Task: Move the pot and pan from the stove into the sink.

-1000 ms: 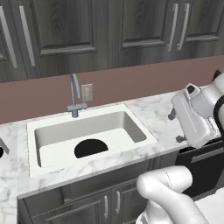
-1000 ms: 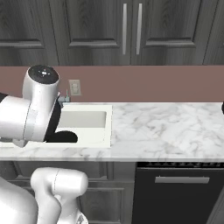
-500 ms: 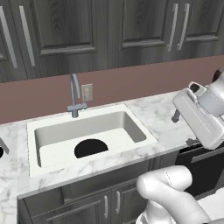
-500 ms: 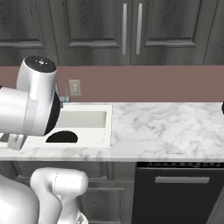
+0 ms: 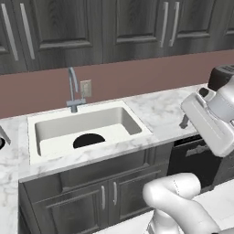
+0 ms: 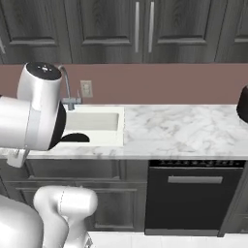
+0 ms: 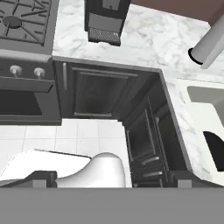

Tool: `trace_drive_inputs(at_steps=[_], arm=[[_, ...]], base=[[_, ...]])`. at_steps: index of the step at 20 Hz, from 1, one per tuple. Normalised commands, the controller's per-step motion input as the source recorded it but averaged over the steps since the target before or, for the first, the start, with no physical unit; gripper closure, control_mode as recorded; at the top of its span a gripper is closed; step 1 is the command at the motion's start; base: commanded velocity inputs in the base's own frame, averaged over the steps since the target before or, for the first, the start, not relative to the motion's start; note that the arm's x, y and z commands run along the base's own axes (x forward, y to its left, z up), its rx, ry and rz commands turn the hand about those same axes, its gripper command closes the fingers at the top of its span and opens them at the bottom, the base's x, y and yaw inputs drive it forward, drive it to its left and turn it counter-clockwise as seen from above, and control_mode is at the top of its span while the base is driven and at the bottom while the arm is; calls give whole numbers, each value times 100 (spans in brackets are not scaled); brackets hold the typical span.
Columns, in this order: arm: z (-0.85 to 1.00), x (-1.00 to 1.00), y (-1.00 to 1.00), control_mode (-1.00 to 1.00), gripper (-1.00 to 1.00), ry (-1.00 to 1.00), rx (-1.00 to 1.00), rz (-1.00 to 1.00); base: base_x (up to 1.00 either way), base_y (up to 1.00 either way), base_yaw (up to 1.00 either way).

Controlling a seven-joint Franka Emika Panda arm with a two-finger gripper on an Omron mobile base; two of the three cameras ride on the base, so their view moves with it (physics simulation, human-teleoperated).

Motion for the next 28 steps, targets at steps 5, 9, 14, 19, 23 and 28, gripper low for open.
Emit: trace_drive_inputs(at_steps=[5,9,14,19,23,28], arm=[[0,0,0,100,-100,0,0,0],[0,0,0,100,-100,0,0,0],[0,0,0,100,-100,0,0,0],[0,0,0,100,-100,0,0,0],[0,0,0,100,-100,0,0,0],[0,0,0,100,-100,0,0,0]], base=[[-44,-5,0],[0,0,0],[-10,-16,-10],[-4,-28,-34],[-1,-18,-40],[-1,-17,-38]])
